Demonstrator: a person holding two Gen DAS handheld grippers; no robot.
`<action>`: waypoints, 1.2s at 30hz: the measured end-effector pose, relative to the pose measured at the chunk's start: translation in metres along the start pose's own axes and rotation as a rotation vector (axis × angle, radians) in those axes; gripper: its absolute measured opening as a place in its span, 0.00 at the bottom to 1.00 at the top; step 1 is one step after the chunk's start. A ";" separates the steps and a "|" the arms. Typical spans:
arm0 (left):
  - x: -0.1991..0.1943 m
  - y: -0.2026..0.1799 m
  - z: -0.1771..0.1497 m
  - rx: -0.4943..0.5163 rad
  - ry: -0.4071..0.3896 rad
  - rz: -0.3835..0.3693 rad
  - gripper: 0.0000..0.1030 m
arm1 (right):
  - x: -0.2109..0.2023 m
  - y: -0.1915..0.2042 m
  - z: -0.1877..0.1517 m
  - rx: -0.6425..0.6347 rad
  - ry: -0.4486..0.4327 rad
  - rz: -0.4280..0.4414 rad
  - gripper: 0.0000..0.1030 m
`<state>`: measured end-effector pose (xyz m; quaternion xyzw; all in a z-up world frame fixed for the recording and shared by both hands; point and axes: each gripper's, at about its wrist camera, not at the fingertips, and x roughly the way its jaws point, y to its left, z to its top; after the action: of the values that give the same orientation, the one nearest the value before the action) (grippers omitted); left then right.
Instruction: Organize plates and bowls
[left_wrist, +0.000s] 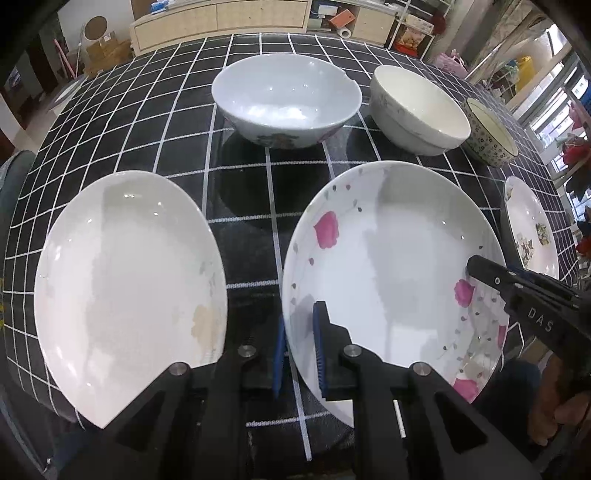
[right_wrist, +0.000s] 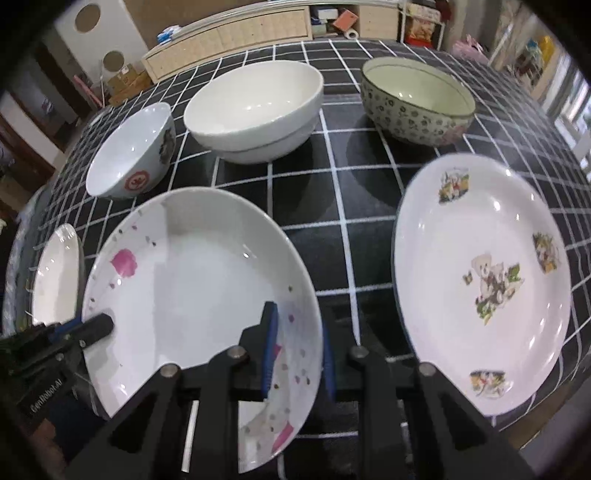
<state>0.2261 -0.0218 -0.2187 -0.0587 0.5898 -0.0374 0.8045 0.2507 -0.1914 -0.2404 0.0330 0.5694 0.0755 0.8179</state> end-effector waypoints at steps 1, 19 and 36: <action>-0.003 -0.001 -0.002 0.009 -0.005 0.004 0.12 | -0.002 0.000 -0.002 0.010 -0.005 0.001 0.24; -0.077 0.073 -0.027 -0.108 -0.107 0.059 0.12 | -0.045 0.077 -0.016 -0.093 -0.070 0.065 0.22; -0.084 0.178 -0.055 -0.295 -0.101 0.144 0.12 | -0.002 0.193 -0.011 -0.279 0.010 0.110 0.22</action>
<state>0.1464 0.1625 -0.1808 -0.1356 0.5504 0.1105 0.8164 0.2235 -0.0013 -0.2153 -0.0504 0.5549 0.1988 0.8063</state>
